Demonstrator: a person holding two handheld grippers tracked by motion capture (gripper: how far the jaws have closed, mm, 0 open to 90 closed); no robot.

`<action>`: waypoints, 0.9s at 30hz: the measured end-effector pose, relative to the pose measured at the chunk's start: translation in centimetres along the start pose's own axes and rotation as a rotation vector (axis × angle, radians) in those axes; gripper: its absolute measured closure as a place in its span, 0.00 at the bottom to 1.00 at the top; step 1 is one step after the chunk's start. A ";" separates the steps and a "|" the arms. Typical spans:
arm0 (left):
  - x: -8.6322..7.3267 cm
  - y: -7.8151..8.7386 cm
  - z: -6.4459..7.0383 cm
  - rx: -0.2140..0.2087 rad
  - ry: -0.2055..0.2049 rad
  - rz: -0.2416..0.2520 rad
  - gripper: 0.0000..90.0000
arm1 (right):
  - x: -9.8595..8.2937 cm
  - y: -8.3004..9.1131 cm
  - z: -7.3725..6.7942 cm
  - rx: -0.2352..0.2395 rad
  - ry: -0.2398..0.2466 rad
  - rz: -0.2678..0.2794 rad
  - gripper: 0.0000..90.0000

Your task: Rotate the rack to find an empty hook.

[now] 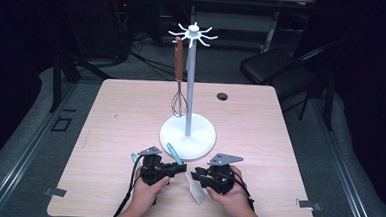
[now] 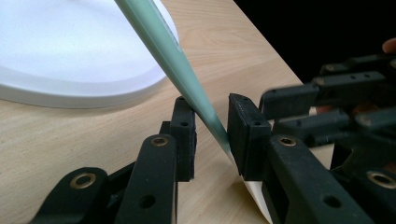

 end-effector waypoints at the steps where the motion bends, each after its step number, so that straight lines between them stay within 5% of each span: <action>1: 0.1 0.0 0.1 -0.001 -0.001 0.002 0.81 | 0.0 0.3 0.4 -0.009 -0.013 0.004 0.79; 9: 1.1 0.0 1.6 -0.029 -0.043 -0.007 0.85 | 0.0 1.9 4.3 -0.154 -0.070 0.047 0.71; 13: 1.8 0.0 2.4 -0.053 -0.061 -0.016 0.88 | -0.2 2.2 5.3 -0.168 -0.111 0.055 0.71; 19: 2.4 0.4 2.7 -0.114 -0.038 -0.023 0.93 | -0.3 2.1 5.4 -0.175 -0.109 0.042 0.70; 27: 3.0 1.1 2.9 -0.117 -0.064 -0.040 0.94 | -0.4 1.9 5.5 -0.177 -0.113 0.033 0.70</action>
Point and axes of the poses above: each handheld gripper's, and its own axes: y roughly backward along the jaws, x roughly out of its top, z roughly to its right, the point moved 3 cm from there along -y, roughly forward along the jaws, and after that the axes turned 2 degrees about -z, right-handed, at the moved point
